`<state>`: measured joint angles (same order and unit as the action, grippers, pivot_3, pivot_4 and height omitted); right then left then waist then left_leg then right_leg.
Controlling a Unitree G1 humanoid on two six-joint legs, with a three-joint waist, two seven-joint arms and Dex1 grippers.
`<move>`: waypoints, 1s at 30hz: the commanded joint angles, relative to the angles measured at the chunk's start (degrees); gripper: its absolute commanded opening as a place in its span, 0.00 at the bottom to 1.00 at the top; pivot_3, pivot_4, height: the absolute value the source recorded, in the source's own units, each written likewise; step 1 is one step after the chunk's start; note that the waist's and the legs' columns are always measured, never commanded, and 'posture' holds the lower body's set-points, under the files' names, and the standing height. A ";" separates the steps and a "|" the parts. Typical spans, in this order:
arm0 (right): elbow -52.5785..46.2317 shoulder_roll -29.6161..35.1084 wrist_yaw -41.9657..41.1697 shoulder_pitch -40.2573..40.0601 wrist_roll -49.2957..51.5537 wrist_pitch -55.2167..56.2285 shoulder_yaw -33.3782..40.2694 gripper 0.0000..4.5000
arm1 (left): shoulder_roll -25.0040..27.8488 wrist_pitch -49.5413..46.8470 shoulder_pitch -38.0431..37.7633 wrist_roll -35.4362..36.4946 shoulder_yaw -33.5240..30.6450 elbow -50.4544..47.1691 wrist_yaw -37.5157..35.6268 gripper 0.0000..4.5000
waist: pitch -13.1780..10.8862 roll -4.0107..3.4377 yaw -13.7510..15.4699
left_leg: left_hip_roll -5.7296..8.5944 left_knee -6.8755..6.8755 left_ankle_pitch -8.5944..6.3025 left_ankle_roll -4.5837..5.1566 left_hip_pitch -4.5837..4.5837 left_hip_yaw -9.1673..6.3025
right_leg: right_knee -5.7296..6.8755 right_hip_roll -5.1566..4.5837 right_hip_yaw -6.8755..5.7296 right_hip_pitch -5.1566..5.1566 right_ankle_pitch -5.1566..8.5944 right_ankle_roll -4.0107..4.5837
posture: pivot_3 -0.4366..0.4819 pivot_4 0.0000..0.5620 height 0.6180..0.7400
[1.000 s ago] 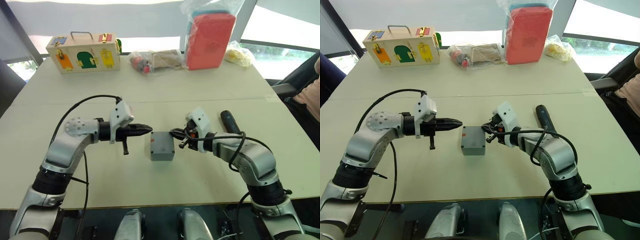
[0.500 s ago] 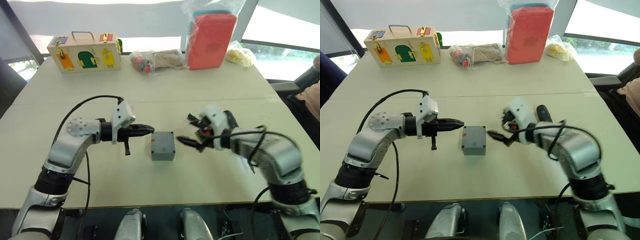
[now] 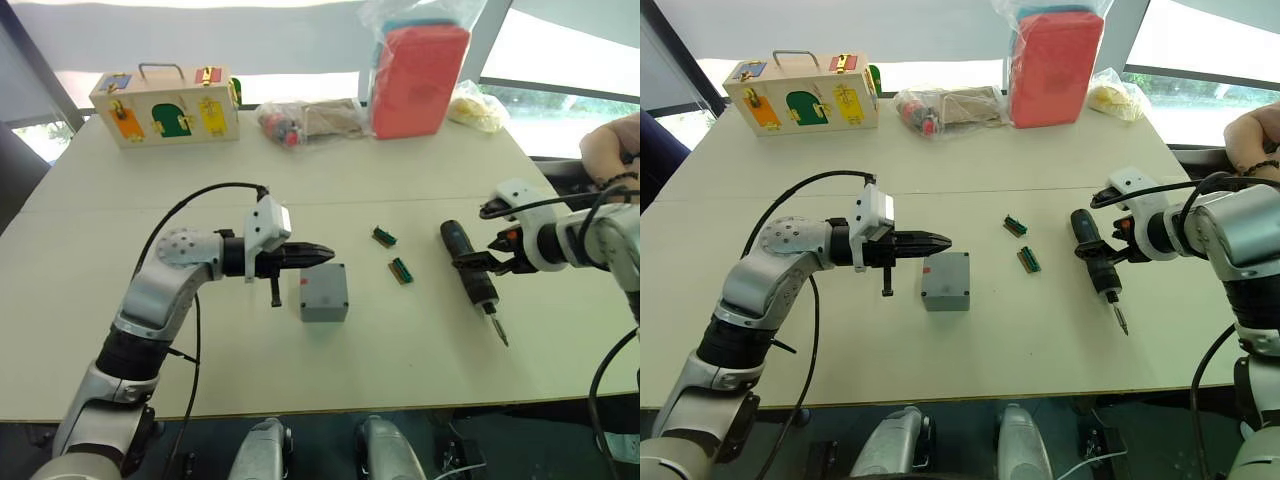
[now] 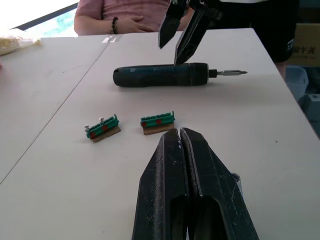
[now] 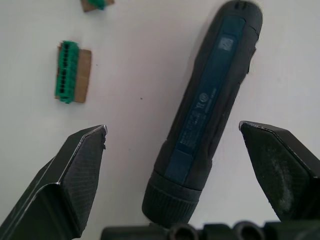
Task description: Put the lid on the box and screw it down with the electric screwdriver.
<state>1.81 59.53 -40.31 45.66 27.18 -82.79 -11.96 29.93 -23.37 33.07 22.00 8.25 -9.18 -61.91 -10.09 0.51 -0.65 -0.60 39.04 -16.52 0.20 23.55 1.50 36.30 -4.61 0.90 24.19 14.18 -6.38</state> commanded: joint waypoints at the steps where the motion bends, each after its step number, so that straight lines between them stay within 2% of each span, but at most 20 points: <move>1: 4.32 -0.30 -1.18 2.47 -2.26 0.01 -3.60 0.99 | -0.20 0.81 0.46 0.52 -0.76 -2.19 0.88 0.00 | 0.00 0.00 0.03 | 0.01 0.00 0.00 0.00 0.00 0.00 | 0.00 -0.01 0.00 0.00 0.00 0.00 | 0.48 0.27 0.92; 12: 13.27 -4.98 -4.87 7.09 -6.77 1.10 -12.72 0.99 | 0.46 -0.45 -1.59 0.88 -1.50 -5.12 3.68 0.00 | 0.00 0.00 -0.11 | 0.00 0.02 0.00 0.00 0.01 0.02 | 0.01 0.02 0.02 0.03 -0.01 -0.01 | 0.48 0.27 0.92; 15: 13.74 -5.52 -6.07 7.57 -7.72 1.40 -14.48 0.86 | 1.13 -0.35 -2.22 0.42 -1.37 -5.35 3.93 0.00 | 0.00 0.00 -0.09 | 0.00 0.03 0.00 0.00 0.01 0.02 | 0.01 0.01 0.02 0.02 -0.01 -0.01 | 0.48 0.27 0.92; 16: 13.93 -5.64 -6.44 7.83 -8.08 1.50 -15.10 0.77 | 1.34 -0.37 -2.39 0.36 -1.32 -5.42 3.98 0.00 | 0.00 0.00 -0.09 | 0.00 0.03 0.00 0.00 0.01 0.02 | 0.01 0.01 0.02 0.02 -0.01 -0.01 | 0.48 0.27 0.92; 21: 14.29 -5.64 -7.77 9.67 -9.01 0.65 -15.60 0.42 | 2.59 -0.22 -2.84 0.40 -1.58 -5.48 3.59 0.00 | 0.00 0.00 -0.13 | 0.00 0.03 0.00 0.00 0.01 0.01 | 0.01 0.02 0.02 0.03 -0.01 -0.01 | 0.48 0.27 0.92; 26: 13.87 -4.97 -6.93 10.84 -9.53 0.93 -12.16 0.42 | 3.44 -0.79 -2.07 0.55 -1.47 -5.25 3.43 0.00 | 0.00 -0.01 -0.09 | 0.00 0.02 0.00 0.00 0.01 0.01 | 0.02 0.02 0.01 0.03 -0.01 -0.01 | 0.48 0.27 0.92; 28: 10.71 -4.46 -5.96 11.40 -8.80 1.01 -8.01 0.42 | 4.48 -0.84 -1.92 0.61 -1.57 -4.79 2.29 0.00 | -0.04 -0.06 -0.09 | 0.01 0.02 0.00 0.00 0.01 0.02 | 0.02 0.01 0.02 0.04 -0.01 -0.01 | 0.48 0.27 0.92; 30: 5.45 -4.55 -5.78 10.28 -7.34 5.84 -2.22 0.42 | 5.07 -0.25 -1.69 -0.03 -1.26 -3.62 1.62 0.00 | -0.11 -0.19 -0.18 | 0.01 0.02 0.00 0.00 0.04 0.03 | 0.03 0.01 0.02 0.10 -0.01 -0.01 | 0.48 0.27 0.92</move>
<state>13.47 54.17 -46.45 53.99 18.37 -80.95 -22.58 34.34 -24.44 30.02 21.95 7.84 -12.35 -59.50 -10.20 0.32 -0.82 -0.59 39.06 -16.52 0.20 23.66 1.56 36.36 -4.60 0.95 24.41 14.17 -6.40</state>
